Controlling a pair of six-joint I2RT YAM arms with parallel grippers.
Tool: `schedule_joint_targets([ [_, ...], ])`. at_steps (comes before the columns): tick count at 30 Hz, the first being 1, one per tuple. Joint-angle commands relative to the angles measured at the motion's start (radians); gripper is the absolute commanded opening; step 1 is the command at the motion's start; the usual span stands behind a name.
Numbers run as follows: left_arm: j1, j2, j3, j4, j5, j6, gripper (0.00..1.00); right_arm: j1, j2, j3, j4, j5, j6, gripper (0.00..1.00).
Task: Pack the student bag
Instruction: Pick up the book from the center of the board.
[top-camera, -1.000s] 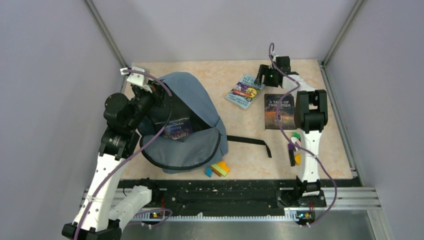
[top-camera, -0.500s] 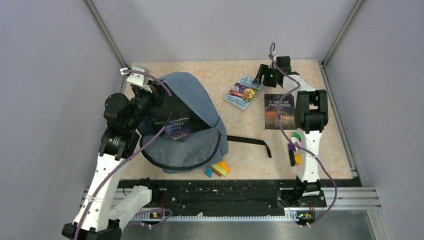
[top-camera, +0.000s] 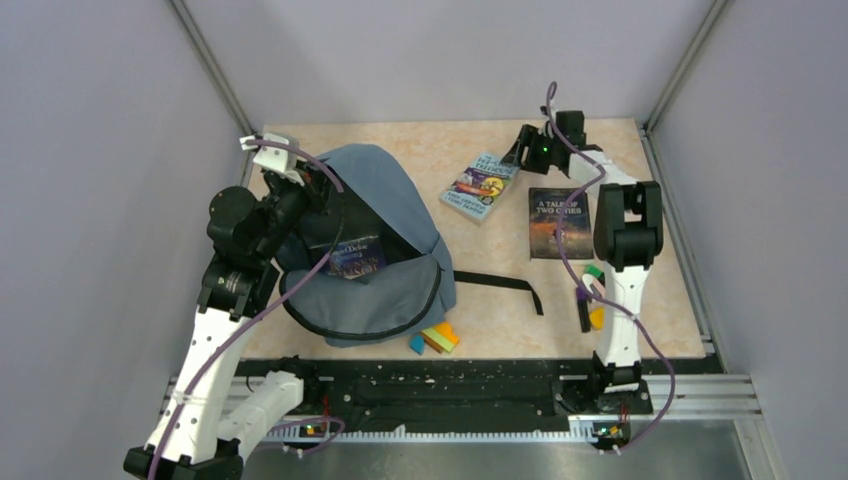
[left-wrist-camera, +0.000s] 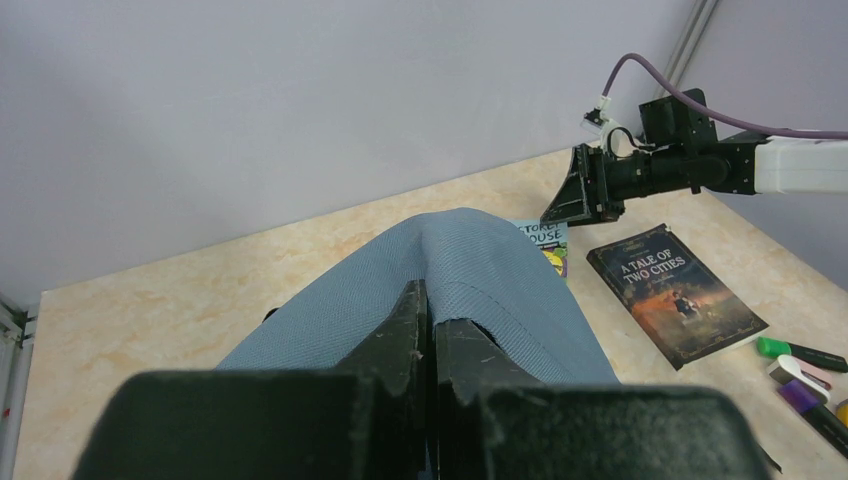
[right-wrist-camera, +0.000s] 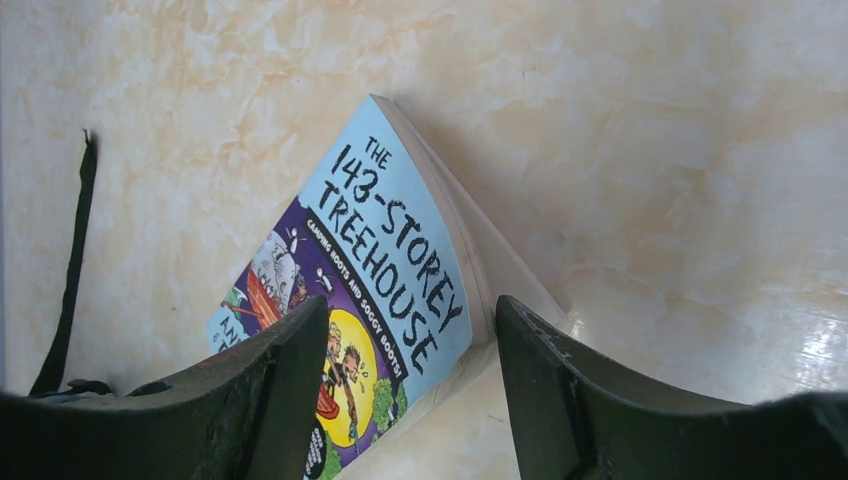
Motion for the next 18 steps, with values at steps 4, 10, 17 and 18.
schedule_joint_targets([
  [4, 0.005, -0.026, 0.007, 0.052, -0.012, -0.003, 0.0, 0.0, -0.009, -0.029, 0.059, -0.045, 0.071, 0.57],
  [10, 0.005, -0.028, 0.007, 0.054, -0.011, -0.003, 0.0, 0.0, 0.026, -0.025, 0.058, 0.002, 0.069, 0.5],
  [17, 0.005, -0.031, 0.007, 0.054, -0.011, -0.004, 0.0, 0.001, 0.04, -0.029, 0.048, 0.02, 0.066, 0.4],
  [18, 0.005, -0.031, 0.007, 0.053, -0.01, -0.005, 0.0, 0.001, 0.042, -0.028, 0.042, 0.027, 0.062, 0.37],
])
